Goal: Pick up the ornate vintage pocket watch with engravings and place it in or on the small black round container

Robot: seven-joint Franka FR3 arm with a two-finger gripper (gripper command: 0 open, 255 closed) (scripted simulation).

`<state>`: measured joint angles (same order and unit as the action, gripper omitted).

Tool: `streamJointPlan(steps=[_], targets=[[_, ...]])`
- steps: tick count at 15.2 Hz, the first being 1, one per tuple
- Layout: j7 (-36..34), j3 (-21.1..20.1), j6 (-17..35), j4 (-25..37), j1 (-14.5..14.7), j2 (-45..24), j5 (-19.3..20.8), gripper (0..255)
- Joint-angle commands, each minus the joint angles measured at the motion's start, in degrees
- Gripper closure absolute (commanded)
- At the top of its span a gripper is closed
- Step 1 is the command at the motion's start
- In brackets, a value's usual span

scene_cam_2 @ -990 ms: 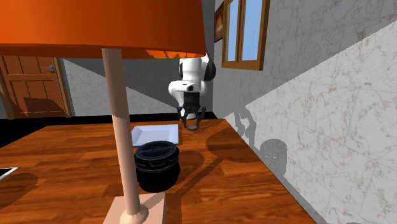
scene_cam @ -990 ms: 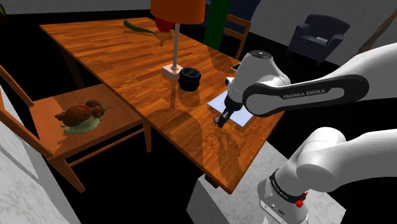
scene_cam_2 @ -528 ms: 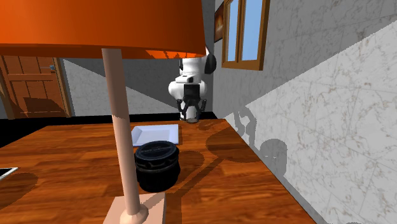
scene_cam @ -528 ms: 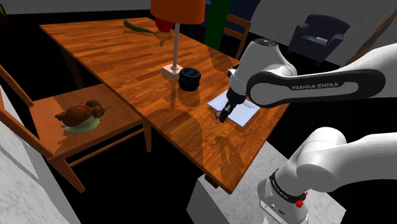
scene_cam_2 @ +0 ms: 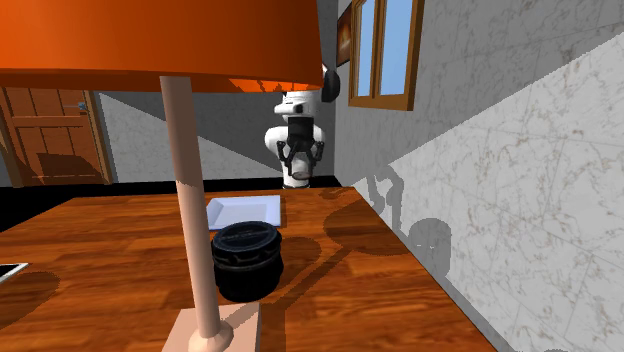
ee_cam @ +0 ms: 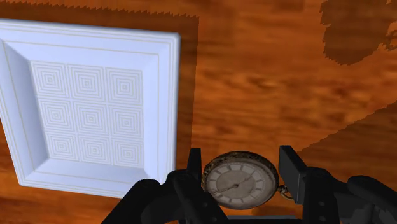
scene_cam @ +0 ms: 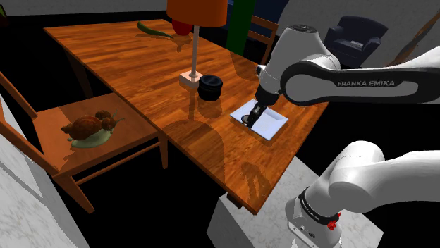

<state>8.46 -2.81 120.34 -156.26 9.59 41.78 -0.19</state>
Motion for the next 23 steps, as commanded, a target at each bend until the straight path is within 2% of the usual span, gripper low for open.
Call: streamJointPlan(steps=[1,10,16,23], targets=[[0.0,0.0,-1.8,1.2,0.0,0.5,0.0,255],[0.1,0.2,-9.1,7.4,0.0,1.7,0.0,255],[3.1,2.6,-4.8,17.6,-1.7,-12.8,1.5,255],[6.3,4.9,-3.5,32.1,-2.8,-28.5,1.8,255]])
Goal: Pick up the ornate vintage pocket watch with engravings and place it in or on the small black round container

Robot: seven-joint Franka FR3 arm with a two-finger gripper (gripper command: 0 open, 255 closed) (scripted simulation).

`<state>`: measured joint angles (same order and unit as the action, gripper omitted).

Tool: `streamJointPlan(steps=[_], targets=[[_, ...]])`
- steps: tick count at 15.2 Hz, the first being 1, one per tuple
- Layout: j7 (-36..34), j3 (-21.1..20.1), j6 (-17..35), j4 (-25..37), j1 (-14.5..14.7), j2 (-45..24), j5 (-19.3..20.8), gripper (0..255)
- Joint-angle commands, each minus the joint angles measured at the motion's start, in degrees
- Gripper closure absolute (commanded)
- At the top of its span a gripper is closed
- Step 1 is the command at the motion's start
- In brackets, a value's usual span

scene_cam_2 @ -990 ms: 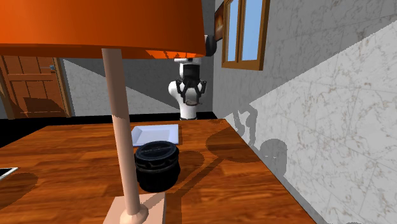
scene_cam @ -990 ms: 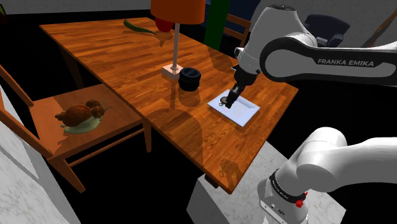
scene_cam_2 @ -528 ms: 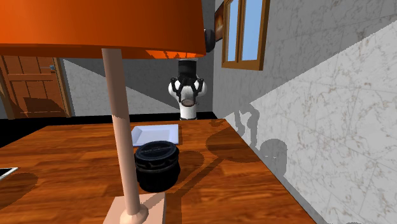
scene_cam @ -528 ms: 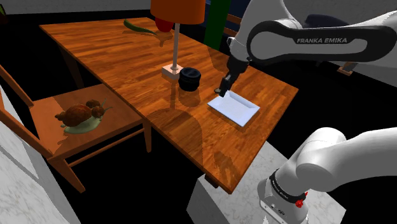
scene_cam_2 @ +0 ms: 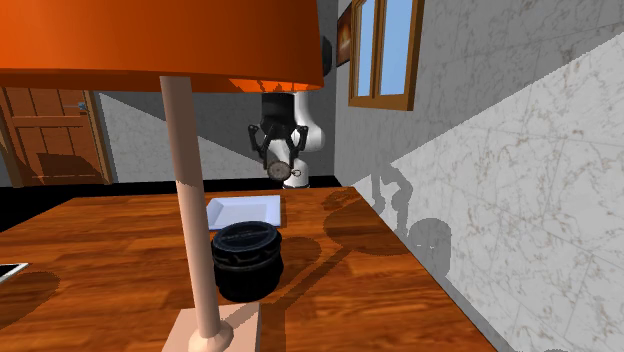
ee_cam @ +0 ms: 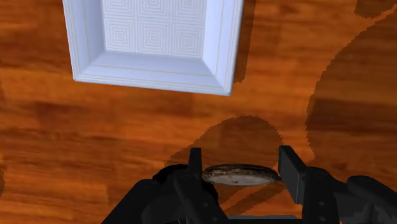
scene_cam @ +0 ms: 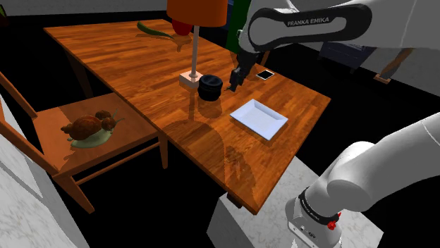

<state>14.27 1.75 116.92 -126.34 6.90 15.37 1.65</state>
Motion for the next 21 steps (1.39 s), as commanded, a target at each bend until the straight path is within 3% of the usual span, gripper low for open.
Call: streamJointPlan(steps=[1,13,21], targets=[[1.0,0.6,-0.2,4.5,-0.3,-4.3,-0.1,255],[6.0,2.7,-6.9,37.8,-2.6,-30.9,-2.4,255],[6.0,2.6,-1.0,32.6,-2.6,-31.6,-2.4,255]])
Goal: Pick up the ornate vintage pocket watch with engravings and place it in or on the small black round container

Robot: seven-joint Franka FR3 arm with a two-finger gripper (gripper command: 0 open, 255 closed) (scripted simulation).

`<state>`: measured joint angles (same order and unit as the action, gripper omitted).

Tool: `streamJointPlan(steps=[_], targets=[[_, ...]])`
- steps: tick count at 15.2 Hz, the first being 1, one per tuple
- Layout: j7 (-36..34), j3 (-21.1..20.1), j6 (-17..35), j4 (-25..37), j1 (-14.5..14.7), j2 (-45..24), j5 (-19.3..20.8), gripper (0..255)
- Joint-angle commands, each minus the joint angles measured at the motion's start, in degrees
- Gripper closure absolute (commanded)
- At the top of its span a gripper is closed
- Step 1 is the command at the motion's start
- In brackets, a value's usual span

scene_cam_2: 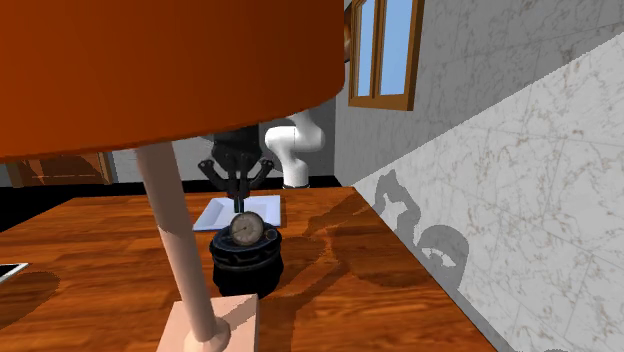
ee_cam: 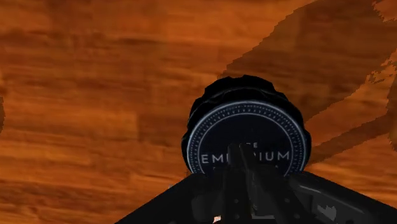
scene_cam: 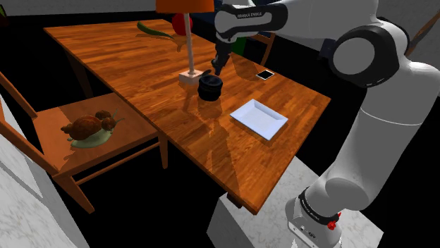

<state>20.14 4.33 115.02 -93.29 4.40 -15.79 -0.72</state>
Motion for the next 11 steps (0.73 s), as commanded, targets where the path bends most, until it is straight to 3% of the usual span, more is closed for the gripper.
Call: streamJointPlan(steps=[1,2,5,6,11], targets=[[0.0,0.0,0.0,0.0,0.0,0.0,0.0,255],[0.0,0.0,0.0,0.0,0.0,0.0,0.0,0],[13.0,-3.0,-13.4,18.8,-8.1,-10.9,-17.2,0],[13.6,-3.7,-14.8,20.8,-9.0,-12.2,-18.3,0],[13.9,-4.1,-11.1,17.3,-8.5,-12.2,-18.4,0]])
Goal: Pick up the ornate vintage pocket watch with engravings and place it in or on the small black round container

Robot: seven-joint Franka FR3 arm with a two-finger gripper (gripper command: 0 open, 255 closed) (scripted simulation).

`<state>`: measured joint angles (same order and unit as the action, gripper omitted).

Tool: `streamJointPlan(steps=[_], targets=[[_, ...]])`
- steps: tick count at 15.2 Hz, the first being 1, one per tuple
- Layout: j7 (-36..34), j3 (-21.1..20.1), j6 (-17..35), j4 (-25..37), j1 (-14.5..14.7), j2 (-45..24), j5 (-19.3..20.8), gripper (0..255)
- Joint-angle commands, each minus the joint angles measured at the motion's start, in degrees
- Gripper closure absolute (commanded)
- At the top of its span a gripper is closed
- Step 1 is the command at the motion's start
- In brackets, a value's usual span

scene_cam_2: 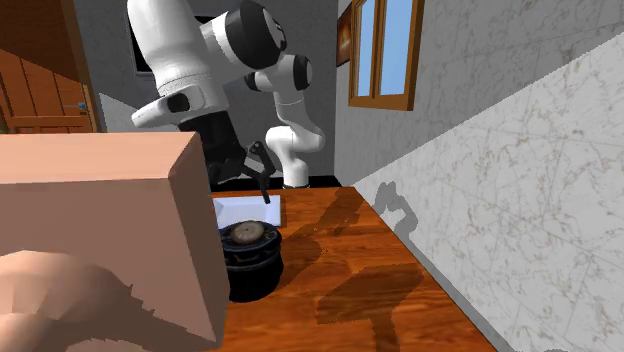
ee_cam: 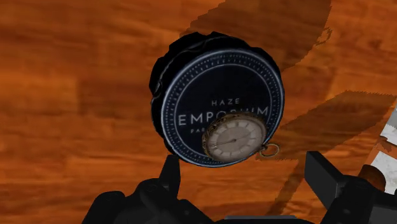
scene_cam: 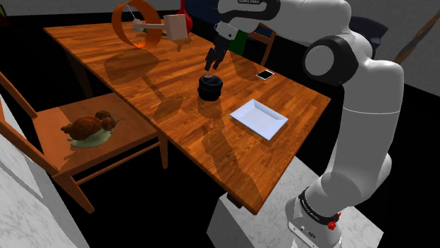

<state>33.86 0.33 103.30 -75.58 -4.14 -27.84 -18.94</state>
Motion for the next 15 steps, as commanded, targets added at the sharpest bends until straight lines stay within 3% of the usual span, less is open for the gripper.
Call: streamJointPlan(steps=[1,10,11,15], targets=[[0.2,-0.1,1.3,-1.1,0.2,-0.3,-0.2,0],[0.3,-0.2,2.4,-2.0,0.4,-0.4,-0.3,0],[0.3,-0.2,2.4,-2.0,0.4,-0.4,-0.3,255],[0.3,-0.2,2.4,-2.0,0.4,-0.4,-0.3,255]])
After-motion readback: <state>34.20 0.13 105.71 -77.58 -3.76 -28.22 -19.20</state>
